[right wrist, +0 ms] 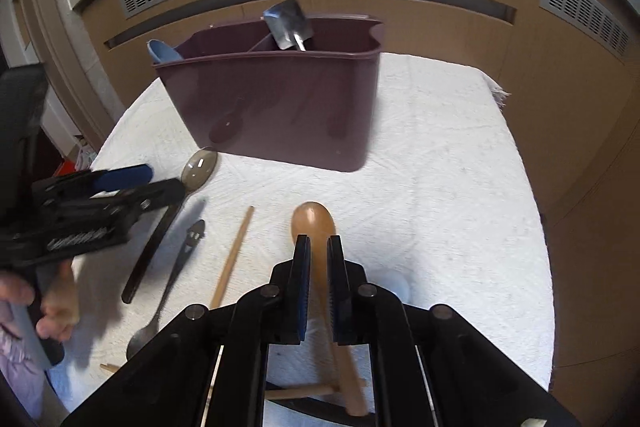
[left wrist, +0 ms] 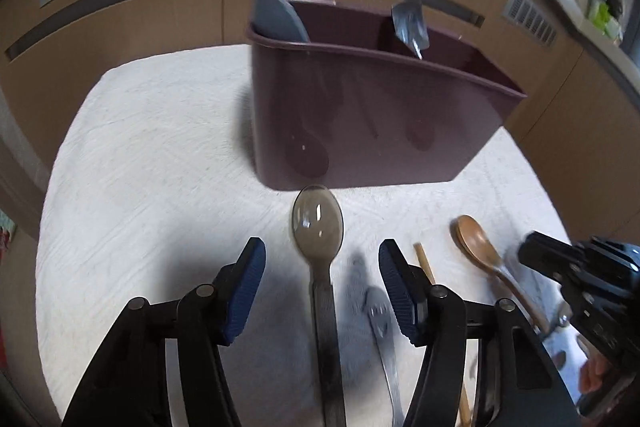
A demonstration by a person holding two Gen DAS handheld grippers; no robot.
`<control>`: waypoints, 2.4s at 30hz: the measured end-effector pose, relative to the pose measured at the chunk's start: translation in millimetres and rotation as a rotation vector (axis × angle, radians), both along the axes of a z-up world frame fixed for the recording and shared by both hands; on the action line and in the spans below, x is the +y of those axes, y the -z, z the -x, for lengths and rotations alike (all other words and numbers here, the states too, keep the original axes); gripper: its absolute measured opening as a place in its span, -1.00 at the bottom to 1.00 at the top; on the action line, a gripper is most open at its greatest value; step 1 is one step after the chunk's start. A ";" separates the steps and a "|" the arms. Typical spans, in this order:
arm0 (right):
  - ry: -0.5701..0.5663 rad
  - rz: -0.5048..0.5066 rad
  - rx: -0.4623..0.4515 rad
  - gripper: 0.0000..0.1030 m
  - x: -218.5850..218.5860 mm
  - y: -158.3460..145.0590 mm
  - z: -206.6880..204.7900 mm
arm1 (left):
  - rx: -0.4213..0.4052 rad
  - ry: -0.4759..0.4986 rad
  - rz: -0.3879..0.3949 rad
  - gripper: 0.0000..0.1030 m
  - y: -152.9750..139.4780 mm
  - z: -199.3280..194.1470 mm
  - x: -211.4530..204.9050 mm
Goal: Organize utensils
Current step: 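Grasp the metal spoon with the left tool while the right tool grasps the wooden spoon, then lift the metal spoon with the left tool while the right tool carries the wooden spoon over the caddy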
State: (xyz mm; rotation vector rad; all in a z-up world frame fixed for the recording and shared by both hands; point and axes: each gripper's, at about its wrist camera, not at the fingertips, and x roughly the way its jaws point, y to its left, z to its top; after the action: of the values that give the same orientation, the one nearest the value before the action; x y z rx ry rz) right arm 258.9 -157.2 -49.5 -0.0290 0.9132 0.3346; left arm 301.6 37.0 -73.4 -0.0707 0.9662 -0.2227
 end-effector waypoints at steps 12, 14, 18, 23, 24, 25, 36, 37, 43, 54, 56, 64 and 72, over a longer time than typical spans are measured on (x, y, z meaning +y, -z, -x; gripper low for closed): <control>-0.077 -0.032 -0.028 -0.21 -4.5 4.8 2.3 | -0.023 -0.044 -0.104 -0.35 10.4 -13.3 -13.2; -0.108 -0.014 -0.023 -0.14 1.9 8.8 -1.8 | -0.038 -0.058 -0.056 -0.35 4.6 -2.0 -3.6; -0.159 0.050 -0.001 -0.11 15.9 20.1 -14.9 | -0.098 -0.091 0.037 -0.35 -13.8 27.9 17.5; -0.181 0.075 0.044 -0.10 27.8 33.1 -34.4 | -0.133 -0.127 0.111 -0.35 -27.3 54.7 35.3; -0.179 0.074 0.052 -0.10 29.7 35.2 -36.9 | -0.140 -0.133 0.113 -0.35 -29.2 58.5 37.5; -0.173 0.076 0.041 -0.10 30.3 35.1 -37.9 | -0.148 -0.140 0.110 -0.35 -30.4 62.7 40.8; -0.138 0.007 -0.059 -0.47 17.9 -8.0 -1.5 | -0.212 -0.179 0.123 -0.35 -46.5 93.7 39.2; -0.134 -0.008 -0.071 -0.47 14.8 -13.8 2.8 | -0.221 -0.175 0.123 -0.35 -49.5 97.2 37.7; -0.130 -0.051 -0.135 -0.47 7.5 -37.4 33.6 | -0.254 -0.152 0.136 -0.35 -63.9 109.4 26.6; -0.145 -0.091 -0.203 -0.47 8.7 -60.3 52.2 | -0.298 -0.130 0.131 -0.36 -86.0 123.6 15.4; -0.147 -0.105 -0.215 -0.47 7.2 -65.9 54.6 | -0.316 -0.120 0.134 -0.36 -93.6 126.0 13.3; -0.135 -0.187 -0.402 -0.47 -5.3 -143.2 62.7 | -0.515 -0.048 0.179 -0.36 -187.3 122.0 10.5; -0.067 -0.181 -0.660 -0.47 -6.7 -244.3 26.6 | -0.715 -0.034 0.150 -0.36 -270.1 82.4 11.7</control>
State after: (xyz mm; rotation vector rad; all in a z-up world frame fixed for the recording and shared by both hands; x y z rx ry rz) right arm 232.4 -164.0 194.8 -0.0024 0.2271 0.4337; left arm 219.2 48.8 196.7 -0.1339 0.2357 -0.2631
